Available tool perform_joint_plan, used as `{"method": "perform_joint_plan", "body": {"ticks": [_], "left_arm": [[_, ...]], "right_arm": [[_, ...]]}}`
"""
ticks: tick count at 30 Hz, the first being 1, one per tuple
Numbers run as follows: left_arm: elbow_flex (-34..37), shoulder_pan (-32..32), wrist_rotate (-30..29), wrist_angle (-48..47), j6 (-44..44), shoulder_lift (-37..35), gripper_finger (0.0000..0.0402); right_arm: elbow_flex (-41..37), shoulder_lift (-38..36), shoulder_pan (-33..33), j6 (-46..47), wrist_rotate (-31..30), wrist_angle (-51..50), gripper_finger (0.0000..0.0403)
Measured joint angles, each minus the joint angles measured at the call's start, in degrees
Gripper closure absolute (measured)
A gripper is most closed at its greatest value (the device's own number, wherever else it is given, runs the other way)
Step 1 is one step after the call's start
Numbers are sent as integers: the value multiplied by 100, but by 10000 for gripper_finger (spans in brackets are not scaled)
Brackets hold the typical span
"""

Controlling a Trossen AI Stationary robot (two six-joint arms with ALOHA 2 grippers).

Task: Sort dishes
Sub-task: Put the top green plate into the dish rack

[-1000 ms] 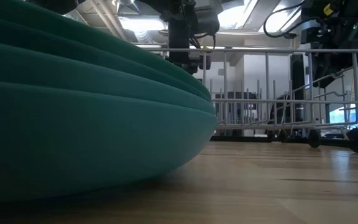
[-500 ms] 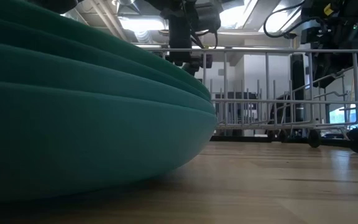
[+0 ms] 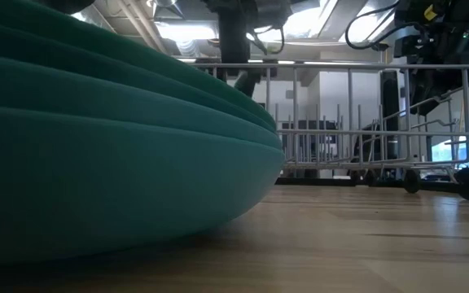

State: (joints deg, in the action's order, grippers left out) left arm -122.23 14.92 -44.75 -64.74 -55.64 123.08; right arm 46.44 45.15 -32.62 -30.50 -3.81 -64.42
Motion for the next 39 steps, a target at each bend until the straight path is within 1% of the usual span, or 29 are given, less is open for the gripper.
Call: {"method": "perform_joint_plan", "body": {"ticks": [11,15,20,23,26,30,35,39], "left_arm": [[0,40,41,-42,9,46,205],[0,66,42,-48,13,46,205],[0,105,257,-63,60,55,205],[0,95,274,-82,380,68,205],[0,101,273,-62,676,68,205],[0,107,279,-67,523,68,205],[0,150,290,-46,537,68,205],[0,209,561,-82,720,70,205]], "right_arm": [[0,0,0,-5,-2,-1,249],[1,0,-1,-198,-2,-8,249],[199,2,-2,-282,58,-96,249],[354,-18,-2,-314,59,-108,249],[483,-52,0,-308,144,120,249],[470,-74,2,-308,188,61,249],[470,-76,2,-308,181,8,249],[470,-79,0,-306,169,-2,249]]}}
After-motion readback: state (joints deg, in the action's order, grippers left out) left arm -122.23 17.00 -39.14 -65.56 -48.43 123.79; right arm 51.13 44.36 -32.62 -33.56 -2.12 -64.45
